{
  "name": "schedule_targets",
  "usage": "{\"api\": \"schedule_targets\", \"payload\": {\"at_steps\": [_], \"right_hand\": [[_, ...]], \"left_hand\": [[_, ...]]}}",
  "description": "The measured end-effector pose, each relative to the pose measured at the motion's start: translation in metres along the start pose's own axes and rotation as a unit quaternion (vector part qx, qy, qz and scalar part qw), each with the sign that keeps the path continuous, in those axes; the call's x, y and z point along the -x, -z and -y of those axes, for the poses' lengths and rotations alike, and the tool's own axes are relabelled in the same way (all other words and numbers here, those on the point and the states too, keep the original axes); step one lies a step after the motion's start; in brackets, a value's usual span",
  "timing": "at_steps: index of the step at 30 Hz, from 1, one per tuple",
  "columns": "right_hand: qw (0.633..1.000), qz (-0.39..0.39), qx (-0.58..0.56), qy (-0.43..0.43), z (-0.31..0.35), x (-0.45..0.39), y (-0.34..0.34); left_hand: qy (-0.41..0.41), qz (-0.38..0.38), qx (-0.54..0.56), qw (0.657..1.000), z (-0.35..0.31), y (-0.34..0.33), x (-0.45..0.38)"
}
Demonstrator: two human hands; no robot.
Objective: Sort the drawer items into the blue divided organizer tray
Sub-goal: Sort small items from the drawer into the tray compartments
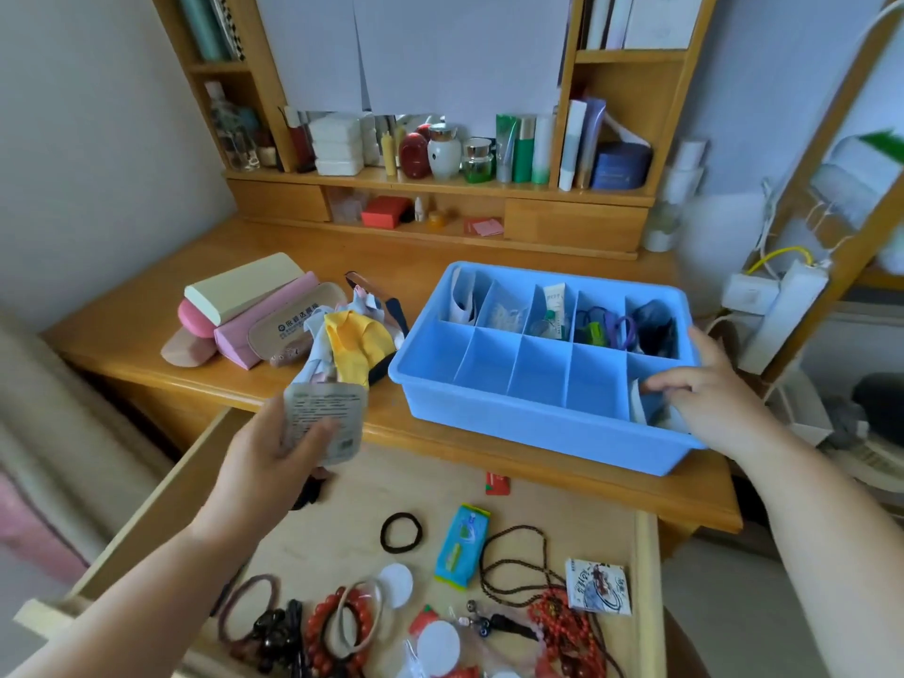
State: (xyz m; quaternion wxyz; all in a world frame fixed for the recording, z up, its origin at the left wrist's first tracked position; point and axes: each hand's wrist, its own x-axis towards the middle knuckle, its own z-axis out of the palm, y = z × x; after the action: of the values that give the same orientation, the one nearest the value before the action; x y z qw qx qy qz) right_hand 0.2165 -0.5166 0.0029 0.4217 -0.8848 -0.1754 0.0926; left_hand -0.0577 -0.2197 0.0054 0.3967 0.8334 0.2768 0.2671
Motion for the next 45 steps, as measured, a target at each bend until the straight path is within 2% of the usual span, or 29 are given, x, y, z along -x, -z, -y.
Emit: {"api": "schedule_targets", "payload": {"at_steps": [3,5,7,10,13,15,19,21,25,29,33,36,39,45], "right_hand": [[1.000,-0.007,-0.010,0.004,0.009,-0.002,-0.012],[1.000,-0.018,-0.023,0.002,0.004,-0.003,-0.012],[0.999,-0.022,-0.040,0.007,0.000,-0.004,-0.013],[0.995,-0.054,-0.078,-0.002,-0.005,-0.006,-0.015],[0.984,-0.115,-0.131,-0.024,-0.013,-0.002,-0.018],[0.979,-0.135,-0.147,-0.034,-0.015,0.001,-0.018],[0.981,-0.126,-0.142,-0.030,-0.014,0.003,-0.018],[0.982,-0.118,-0.143,-0.035,-0.013,0.003,-0.018],[0.982,-0.118,-0.141,-0.040,-0.011,0.004,-0.018],[0.981,-0.120,-0.141,-0.051,-0.012,0.004,-0.018],[0.982,-0.113,-0.136,-0.060,-0.010,0.004,-0.017],[0.983,-0.111,-0.132,-0.057,-0.011,0.004,-0.017],[0.983,-0.110,-0.134,-0.055,-0.011,0.005,-0.017],[0.982,-0.108,-0.138,-0.066,-0.012,0.005,-0.017]], "left_hand": [[-0.019,0.136,0.141,0.980,-0.061,-0.033,-0.008],[-0.073,0.192,0.139,0.969,-0.098,-0.070,-0.021],[-0.140,0.216,0.124,0.958,-0.129,-0.107,-0.035],[-0.262,0.232,0.049,0.936,-0.158,-0.158,-0.057],[-0.352,0.271,-0.059,0.894,-0.164,-0.190,-0.074],[-0.387,0.299,-0.126,0.863,-0.164,-0.203,-0.079],[-0.442,0.324,-0.261,0.795,-0.167,-0.225,-0.075],[-0.455,0.330,-0.282,0.778,-0.167,-0.228,-0.071],[-0.418,0.345,-0.221,0.811,-0.162,-0.223,-0.066],[-0.383,0.364,-0.205,0.824,-0.162,-0.227,-0.058],[-0.366,0.291,-0.207,0.859,-0.158,-0.234,-0.066],[-0.293,0.308,-0.224,0.877,-0.157,-0.238,-0.067],[-0.264,0.299,-0.220,0.890,-0.160,-0.236,-0.069],[-0.249,0.237,-0.110,0.932,-0.156,-0.232,-0.064]]}}
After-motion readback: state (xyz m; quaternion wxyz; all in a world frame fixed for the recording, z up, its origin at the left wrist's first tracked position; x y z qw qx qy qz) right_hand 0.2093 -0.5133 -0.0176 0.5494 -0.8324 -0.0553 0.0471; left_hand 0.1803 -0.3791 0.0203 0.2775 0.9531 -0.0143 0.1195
